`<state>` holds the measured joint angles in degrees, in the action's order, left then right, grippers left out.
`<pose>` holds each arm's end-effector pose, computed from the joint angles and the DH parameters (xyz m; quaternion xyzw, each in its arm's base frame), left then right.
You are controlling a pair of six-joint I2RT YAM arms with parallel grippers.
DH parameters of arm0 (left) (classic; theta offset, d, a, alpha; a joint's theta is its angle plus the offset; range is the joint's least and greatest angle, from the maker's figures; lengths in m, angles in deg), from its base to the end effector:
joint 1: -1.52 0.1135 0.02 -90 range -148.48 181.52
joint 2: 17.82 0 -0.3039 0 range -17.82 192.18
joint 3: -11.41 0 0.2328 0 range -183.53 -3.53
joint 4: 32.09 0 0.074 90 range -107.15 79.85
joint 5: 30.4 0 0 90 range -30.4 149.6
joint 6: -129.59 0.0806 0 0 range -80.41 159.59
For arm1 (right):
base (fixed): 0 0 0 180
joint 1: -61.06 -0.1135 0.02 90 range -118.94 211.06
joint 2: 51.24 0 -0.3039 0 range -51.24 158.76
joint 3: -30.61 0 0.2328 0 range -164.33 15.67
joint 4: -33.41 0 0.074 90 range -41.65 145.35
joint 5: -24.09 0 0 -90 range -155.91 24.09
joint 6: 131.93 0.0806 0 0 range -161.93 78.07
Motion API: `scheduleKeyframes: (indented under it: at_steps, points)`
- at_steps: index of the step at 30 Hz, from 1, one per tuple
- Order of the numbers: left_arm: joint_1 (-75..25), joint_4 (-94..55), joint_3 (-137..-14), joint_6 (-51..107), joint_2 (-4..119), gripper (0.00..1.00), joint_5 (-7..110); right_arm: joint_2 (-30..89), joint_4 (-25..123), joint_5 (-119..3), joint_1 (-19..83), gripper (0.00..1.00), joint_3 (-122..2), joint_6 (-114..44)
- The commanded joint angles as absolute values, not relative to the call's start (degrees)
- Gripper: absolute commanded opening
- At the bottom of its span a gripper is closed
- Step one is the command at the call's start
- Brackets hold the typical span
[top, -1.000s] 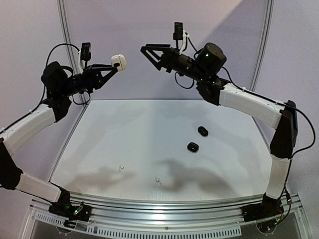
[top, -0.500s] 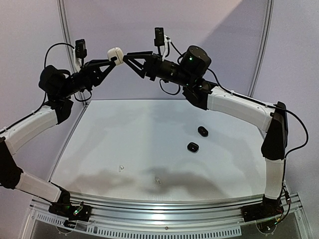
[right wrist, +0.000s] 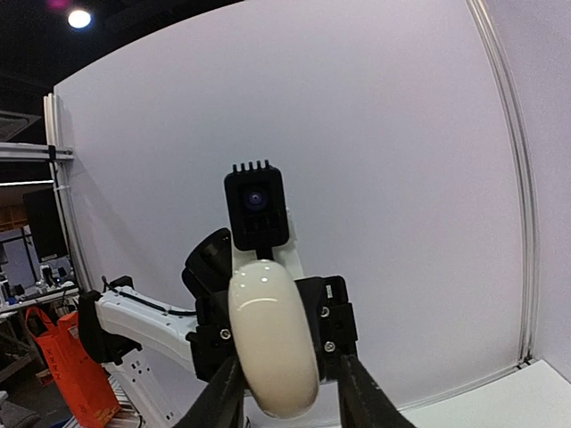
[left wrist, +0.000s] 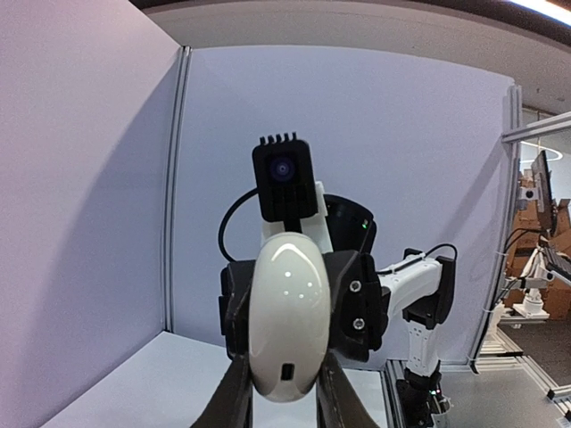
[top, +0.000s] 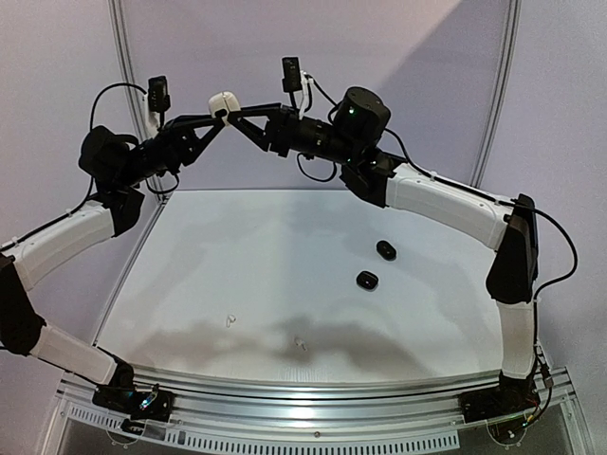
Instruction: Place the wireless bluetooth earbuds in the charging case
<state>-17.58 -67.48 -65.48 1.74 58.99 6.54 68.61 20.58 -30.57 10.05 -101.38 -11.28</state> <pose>0.2465 -0.1535 0.4808 0.3250 0.4691 -0.5590 0.6015 0.2944 0.4378 0.4850 -0.3424 0.4589 0.6488 0.5013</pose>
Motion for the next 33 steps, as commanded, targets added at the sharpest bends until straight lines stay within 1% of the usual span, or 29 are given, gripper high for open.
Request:
scheduleKeyframes:
  at_steps: [1, 3, 4, 5, 6, 10, 15, 16, 18, 19, 20, 21, 23, 25, 27, 28, 31, 33]
  points:
    - [-18.8, -68.9, -64.8, 1.1, 59.9, 0.00, 6.1, 69.8, 21.1, -28.9, 9.9, 0.31, -103.2, -11.7]
    - [-18.8, -68.8, -64.9, 1.0, 59.9, 0.00, 5.9, 69.9, 20.7, -28.5, 9.9, 0.27, -103.3, -11.6]
    - [-18.8, -68.8, -64.9, 1.0, 59.9, 0.00, 5.8, 69.9, 20.7, -28.3, 9.9, 0.22, -103.4, -11.6]
    - [-18.8, -68.8, -65.0, 0.9, 60.1, 0.00, 5.6, 70.0, 20.9, -28.3, 9.9, 0.08, -103.6, -11.6]
    - [-18.8, -68.9, -65.0, 0.8, 60.1, 0.00, 5.5, 70.0, 21.1, -28.5, 9.9, 0.02, -103.7, -11.5]
    - [-18.8, -69.0, -65.2, 0.9, 60.4, 0.00, 5.2, 70.1, 20.8, -27.6, 10.0, 0.00, -103.7, -11.5]
    - [-18.8, -68.1, -64.9, 1.2, 60.5, 0.00, 5.1, 69.5, 21.3, -26.2, 9.9, 0.00, -102.9, -12.4]
    - [-18.8, -67.3, -64.7, 2.0, 60.4, 0.10, 5.3, 69.2, 22.0, -25.9, 9.9, 0.00, -102.4, -12.9]
    - [-18.6, -65.4, -64.0, 5.4, 60.0, 0.58, 4.5, 67.6, 25.7, -26.0, 9.9, 0.00, -101.4, -15.7]
    - [-18.5, -64.1, -63.6, 8.0, 59.8, 0.74, 2.9, 66.9, 29.0, -26.3, 9.9, 0.00, -100.9, -18.1]
    - [-18.1, -62.4, -63.3, 10.8, 59.4, 0.82, 0.7, 65.8, 34.1, -27.0, 10.0, 0.00, -100.9, -22.4]
    - [-17.7, -59.8, -63.1, 14.5, 58.9, 0.85, -2.0, 64.8, 40.0, -28.3, 9.9, 0.00, -100.9, -25.5]
    - [-16.4, -50.8, -63.7, 24.1, 57.9, 0.85, -7.4, 61.8, 53.1, -32.5, 10.0, 0.00, -101.1, -34.1]
    - [-15.2, -36.0, -65.9, 37.2, 57.5, 0.83, -11.0, 59.2, 64.7, -38.2, 10.0, 0.00, -101.3, -44.0]
    - [-14.8, -20.2, -68.7, 52.1, 57.5, 0.80, -11.1, 57.8, 73.2, -42.1, 9.9, 0.00, -101.7, -51.4]
    - [-14.9, -12.1, -69.7, 57.0, 57.6, 0.79, -10.2, 57.6, 76.7, -42.9, 9.9, 0.00, -102.0, -53.2]
    - [-15.4, -3.3, -72.1, 65.8, 58.3, 0.75, -8.9, 56.9, 83.6, -44.6, 8.4, 0.00, -102.1, -58.6]
    - [-15.9, -0.4, -73.3, 67.1, 59.0, 0.71, -8.5, 57.1, 85.8, -46.1, 6.9, 0.00, -102.3, -61.9]
